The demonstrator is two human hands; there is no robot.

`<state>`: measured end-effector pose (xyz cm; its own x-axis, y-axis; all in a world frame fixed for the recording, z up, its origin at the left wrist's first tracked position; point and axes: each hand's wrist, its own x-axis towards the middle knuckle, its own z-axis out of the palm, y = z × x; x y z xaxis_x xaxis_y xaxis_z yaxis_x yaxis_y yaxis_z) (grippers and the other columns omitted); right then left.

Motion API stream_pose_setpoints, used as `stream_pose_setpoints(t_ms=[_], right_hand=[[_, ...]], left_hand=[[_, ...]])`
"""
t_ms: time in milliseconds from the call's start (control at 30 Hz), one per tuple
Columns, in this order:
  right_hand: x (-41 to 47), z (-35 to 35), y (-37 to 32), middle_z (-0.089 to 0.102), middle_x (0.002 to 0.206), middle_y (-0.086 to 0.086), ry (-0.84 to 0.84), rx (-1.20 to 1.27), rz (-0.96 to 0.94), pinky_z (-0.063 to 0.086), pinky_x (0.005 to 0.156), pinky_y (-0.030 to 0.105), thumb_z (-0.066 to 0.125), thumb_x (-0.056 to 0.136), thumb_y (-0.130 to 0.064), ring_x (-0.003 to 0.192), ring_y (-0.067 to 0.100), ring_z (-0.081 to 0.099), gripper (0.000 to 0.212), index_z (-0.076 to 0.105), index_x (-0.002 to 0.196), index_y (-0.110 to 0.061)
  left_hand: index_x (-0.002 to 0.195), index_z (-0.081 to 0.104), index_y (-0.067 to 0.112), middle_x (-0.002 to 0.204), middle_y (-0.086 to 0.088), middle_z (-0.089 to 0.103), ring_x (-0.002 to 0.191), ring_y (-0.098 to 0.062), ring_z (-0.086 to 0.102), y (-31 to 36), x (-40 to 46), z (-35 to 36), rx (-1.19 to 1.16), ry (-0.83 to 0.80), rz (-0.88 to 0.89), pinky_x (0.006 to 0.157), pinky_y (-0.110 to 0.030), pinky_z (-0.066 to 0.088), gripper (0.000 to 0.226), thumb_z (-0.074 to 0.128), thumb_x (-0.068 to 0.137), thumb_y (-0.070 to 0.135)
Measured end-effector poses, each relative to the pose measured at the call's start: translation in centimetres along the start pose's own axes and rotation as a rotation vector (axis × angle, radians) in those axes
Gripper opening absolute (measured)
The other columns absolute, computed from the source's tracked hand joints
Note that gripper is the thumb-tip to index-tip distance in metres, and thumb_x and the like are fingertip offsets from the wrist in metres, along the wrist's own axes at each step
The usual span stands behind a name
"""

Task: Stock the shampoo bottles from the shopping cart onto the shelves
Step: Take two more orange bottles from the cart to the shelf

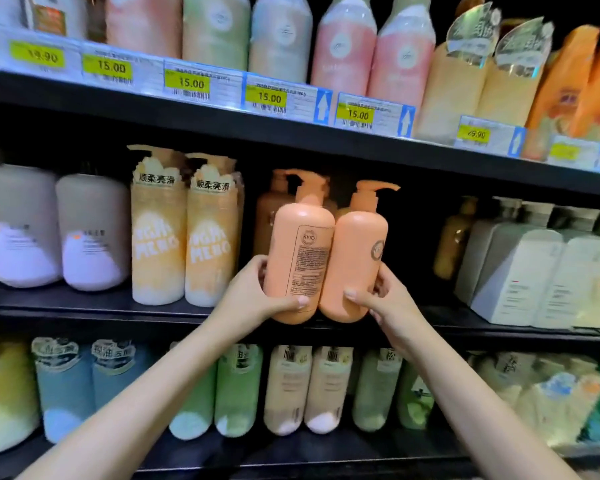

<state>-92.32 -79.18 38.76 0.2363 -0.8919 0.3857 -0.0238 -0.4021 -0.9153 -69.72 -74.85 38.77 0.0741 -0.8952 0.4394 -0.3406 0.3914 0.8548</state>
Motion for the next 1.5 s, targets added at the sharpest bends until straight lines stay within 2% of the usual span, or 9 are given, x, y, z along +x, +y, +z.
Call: stream_pose_setpoints(t_ms=[333, 533, 667, 800, 933, 1033, 1167, 1300, 1500], right_hand=[[4.9, 0.2, 1.6, 0.06, 0.127, -0.001, -0.09, -0.147, 0.083, 0.043, 0.106, 0.039, 0.084, 0.066, -0.028, 0.116, 0.014, 0.058, 0.084, 0.038, 0.135, -0.022], [6.7, 1.6, 2.1, 0.055, 0.127, 0.0, 0.013, -0.171, 0.048, 0.046, 0.089, 0.024, 0.08, 0.073, -0.015, 0.114, 0.016, 0.056, 0.083, 0.034, 0.141, -0.019], [6.5, 1.7, 2.4, 0.058, 0.107, -0.012, 0.061, -0.147, 0.007, 0.049, 0.07, 0.012, 0.083, 0.07, -0.017, 0.096, 0.003, 0.059, 0.077, 0.037, 0.132, -0.026], [6.5, 1.4, 2.2, 0.065, 0.112, -0.001, 0.081, 0.01, 0.037, 0.05, 0.084, 0.026, 0.069, 0.083, -0.024, 0.103, 0.014, 0.063, 0.051, 0.048, 0.13, -0.018], [6.5, 1.3, 2.3, 0.069, 0.1, -0.002, 0.085, 0.131, 0.042, 0.047, 0.079, 0.023, 0.065, 0.069, -0.029, 0.086, 0.002, 0.067, 0.056, 0.054, 0.121, -0.012], [6.6, 1.1, 2.5, 0.067, 0.103, 0.002, 0.067, 0.112, 0.054, 0.049, 0.081, 0.026, 0.07, 0.065, -0.02, 0.09, 0.009, 0.065, 0.058, 0.051, 0.119, -0.015], [6.5, 1.2, 2.6, 0.066, 0.111, 0.004, 0.091, 0.046, 0.067, 0.054, 0.08, 0.027, 0.08, 0.072, -0.012, 0.095, 0.013, 0.067, 0.065, 0.045, 0.126, -0.016], [6.4, 1.4, 2.3, 0.065, 0.105, -0.002, 0.088, -0.003, 0.082, 0.052, 0.068, 0.018, 0.084, 0.069, -0.019, 0.089, 0.007, 0.066, 0.071, 0.041, 0.127, -0.018], [6.4, 1.3, 2.5, 0.064, 0.112, 0.003, 0.078, -0.029, 0.091, 0.053, 0.077, 0.026, 0.082, 0.069, -0.016, 0.096, 0.014, 0.065, 0.079, 0.038, 0.134, -0.015]], left_hand=[[0.114, 0.054, 0.008, 0.11, -0.002, 0.066, 0.097, -0.013, 0.063, -0.8, 3.5, 0.2, 0.08, -0.003, -0.17, 0.082, -0.026, 0.05, 0.066, 0.088, 0.06, 0.024], [0.103, 0.059, 0.007, 0.102, -0.013, 0.07, 0.083, -0.016, 0.064, -1.0, 4.3, 1.6, 0.045, 0.092, -0.188, 0.068, -0.015, 0.05, 0.039, 0.08, 0.071, 0.013], [0.097, 0.056, 0.009, 0.101, -0.009, 0.067, 0.09, -0.023, 0.064, -1.7, 4.5, 2.0, 0.204, 0.174, -0.179, 0.078, -0.034, 0.053, 0.059, 0.087, 0.058, 0.041], [0.099, 0.066, 0.006, 0.097, -0.007, 0.069, 0.09, -0.023, 0.064, -1.8, 4.4, 2.2, 0.284, 0.155, -0.216, 0.074, -0.032, 0.051, 0.088, 0.076, 0.041, 0.071], [0.102, 0.061, 0.016, 0.102, -0.002, 0.07, 0.09, -0.01, 0.066, -1.4, 4.2, 1.4, -0.066, 0.025, -0.191, 0.081, -0.026, 0.053, 0.057, 0.082, 0.056, 0.043], [0.113, 0.053, 0.013, 0.105, -0.004, 0.067, 0.091, -0.01, 0.064, -1.7, 4.2, 1.3, -0.136, 0.044, -0.157, 0.073, -0.02, 0.049, 0.065, 0.075, 0.054, 0.03], [0.106, 0.057, 0.009, 0.101, -0.006, 0.066, 0.092, -0.02, 0.064, -1.9, 4.2, 1.8, 0.096, 0.139, -0.17, 0.078, -0.032, 0.053, 0.085, 0.082, 0.04, 0.056], [0.092, 0.059, 0.003, 0.09, -0.007, 0.061, 0.083, -0.024, 0.059, -1.6, 4.4, 2.2, 0.339, 0.227, -0.232, 0.065, -0.029, 0.04, 0.069, 0.081, 0.056, 0.058], [0.101, 0.052, 0.008, 0.101, -0.009, 0.064, 0.086, -0.016, 0.061, -1.3, 3.9, 1.4, -0.098, 0.11, -0.217, 0.074, -0.025, 0.05, 0.046, 0.08, 0.067, 0.022]])
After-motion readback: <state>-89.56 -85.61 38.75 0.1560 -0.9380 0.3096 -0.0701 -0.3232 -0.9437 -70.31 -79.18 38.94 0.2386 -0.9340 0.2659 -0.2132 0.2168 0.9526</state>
